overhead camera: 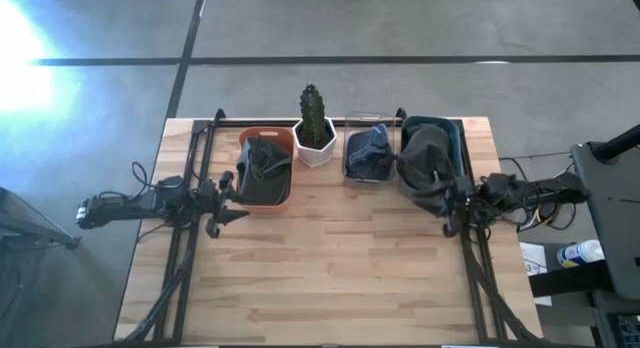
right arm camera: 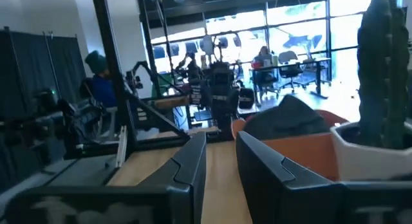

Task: Pick & Place hat
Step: Return to Home Position

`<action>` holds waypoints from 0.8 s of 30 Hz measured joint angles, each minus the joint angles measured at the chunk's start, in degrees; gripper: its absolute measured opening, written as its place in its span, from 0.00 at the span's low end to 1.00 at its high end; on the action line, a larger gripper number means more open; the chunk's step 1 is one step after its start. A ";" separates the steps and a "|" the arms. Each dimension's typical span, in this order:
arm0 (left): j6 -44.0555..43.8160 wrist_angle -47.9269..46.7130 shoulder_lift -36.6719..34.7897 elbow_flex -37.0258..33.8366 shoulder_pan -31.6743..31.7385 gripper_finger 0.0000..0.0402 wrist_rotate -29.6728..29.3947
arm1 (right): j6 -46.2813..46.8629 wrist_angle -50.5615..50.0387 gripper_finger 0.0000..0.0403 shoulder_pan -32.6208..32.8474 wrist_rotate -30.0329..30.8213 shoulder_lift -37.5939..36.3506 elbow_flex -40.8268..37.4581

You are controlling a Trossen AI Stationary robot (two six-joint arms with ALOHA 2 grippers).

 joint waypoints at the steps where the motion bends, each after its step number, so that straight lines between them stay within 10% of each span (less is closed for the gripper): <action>1: 0.02 0.01 0.00 0.00 0.00 0.43 0.00 | 0.05 -0.05 0.21 -0.04 0.01 -0.93 -0.98; 24: 0.01 -0.01 0.20 -0.02 0.00 0.43 0.01 | -5.20 -2.89 0.17 -8.09 -7.42 -11.14 -10.56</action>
